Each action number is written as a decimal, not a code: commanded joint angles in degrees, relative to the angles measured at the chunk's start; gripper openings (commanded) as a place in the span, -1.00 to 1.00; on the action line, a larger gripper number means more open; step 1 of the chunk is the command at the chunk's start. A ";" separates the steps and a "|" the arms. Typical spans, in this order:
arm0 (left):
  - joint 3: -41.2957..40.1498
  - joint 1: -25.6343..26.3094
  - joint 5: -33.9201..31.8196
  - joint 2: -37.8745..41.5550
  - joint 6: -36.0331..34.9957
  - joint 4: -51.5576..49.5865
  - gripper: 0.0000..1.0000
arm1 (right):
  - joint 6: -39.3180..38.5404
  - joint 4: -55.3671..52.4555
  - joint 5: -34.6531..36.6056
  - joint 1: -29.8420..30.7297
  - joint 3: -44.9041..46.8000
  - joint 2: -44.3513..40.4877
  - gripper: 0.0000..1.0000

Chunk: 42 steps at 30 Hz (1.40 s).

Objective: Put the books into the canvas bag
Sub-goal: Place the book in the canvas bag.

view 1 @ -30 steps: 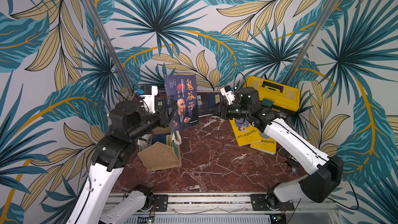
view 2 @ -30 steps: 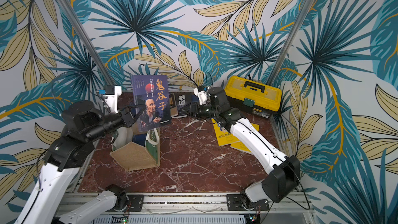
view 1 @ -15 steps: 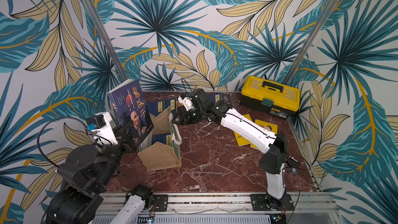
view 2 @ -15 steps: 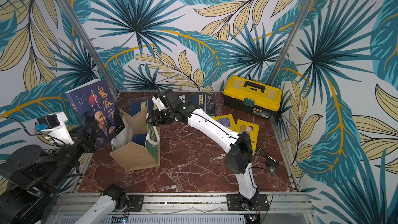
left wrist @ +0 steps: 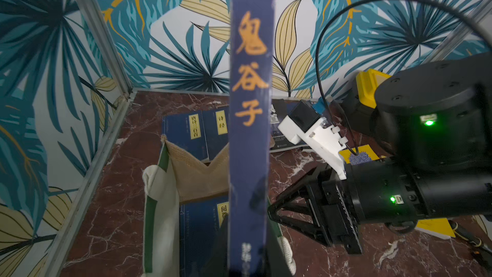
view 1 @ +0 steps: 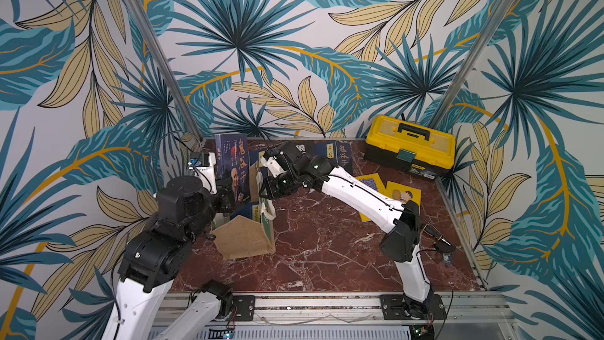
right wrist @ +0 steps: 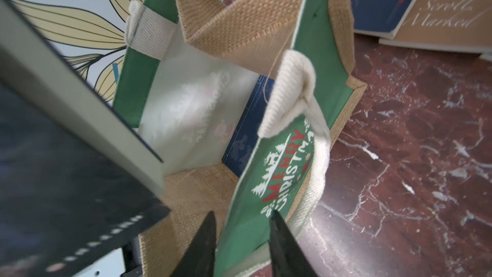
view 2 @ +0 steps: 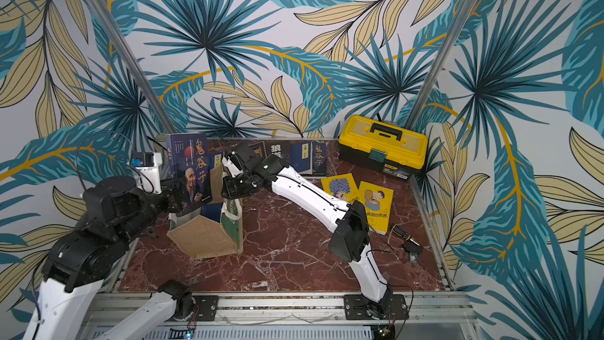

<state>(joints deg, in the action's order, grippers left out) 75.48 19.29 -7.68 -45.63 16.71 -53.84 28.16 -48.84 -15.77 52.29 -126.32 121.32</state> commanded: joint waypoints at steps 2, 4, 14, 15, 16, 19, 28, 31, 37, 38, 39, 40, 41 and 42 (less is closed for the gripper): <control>-2.00 -0.28 3.80 -0.18 1.20 1.73 -1.00 | -0.29 -1.87 1.90 0.32 0.48 0.27 -0.60; -2.52 -0.26 3.69 -0.84 1.33 0.33 -1.00 | -0.31 -1.51 2.27 0.32 1.10 -0.38 -0.69; -3.24 -0.24 2.96 -2.70 1.77 -7.51 -1.00 | 2.07 1.47 4.43 0.37 6.42 -4.11 -1.00; -3.16 -0.26 2.85 -2.89 1.66 -8.30 -1.00 | 2.70 2.65 4.93 0.31 7.52 -4.97 -1.00; -2.99 -0.29 2.85 -3.06 1.66 -8.93 -1.00 | 3.20 3.63 5.35 0.31 8.38 -5.56 -1.00; -2.51 -0.24 2.87 -3.88 1.82 -10.62 -1.00 | 4.48 5.70 6.68 0.41 10.66 -7.03 -1.00; -1.57 -0.27 3.16 -9.77 4.89 -13.92 -1.00 | 5.83 10.25 6.69 0.37 15.08 -10.13 -1.00; -1.00 -0.34 3.87 -12.50 6.02 -13.84 -1.00 | 5.89 10.80 5.90 0.38 15.53 -10.48 -1.00; -0.57 -1.84 10.90 -17.56 6.59 -11.84 -1.00 | 5.79 10.57 4.74 0.35 15.67 -10.49 -1.00; -1.10 -2.67 12.69 -18.03 6.63 -10.88 -1.00 | 5.76 10.46 4.78 0.41 15.71 -10.57 -1.00; -1.81 -3.61 14.53 -18.30 6.63 -9.90 -1.00 | 5.64 10.44 4.77 0.42 15.83 -10.67 -1.00; -2.93 -4.79 16.39 -18.44 6.61 -8.66 -1.00 | 5.63 10.47 5.00 0.37 16.00 -10.83 -1.00; -4.04 -6.15 18.41 -18.53 6.67 -7.42 -1.00 | 5.56 10.43 5.30 0.39 16.11 -11.00 -1.00; -5.07 -7.36 20.18 -18.45 6.70 -6.43 -1.00 | 5.50 10.44 5.19 0.35 16.26 -11.21 -1.00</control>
<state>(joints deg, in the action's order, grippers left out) 72.47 14.46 5.04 -65.06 22.68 -65.87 33.67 -39.13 -10.92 52.75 -111.33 113.16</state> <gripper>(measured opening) 0.153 0.048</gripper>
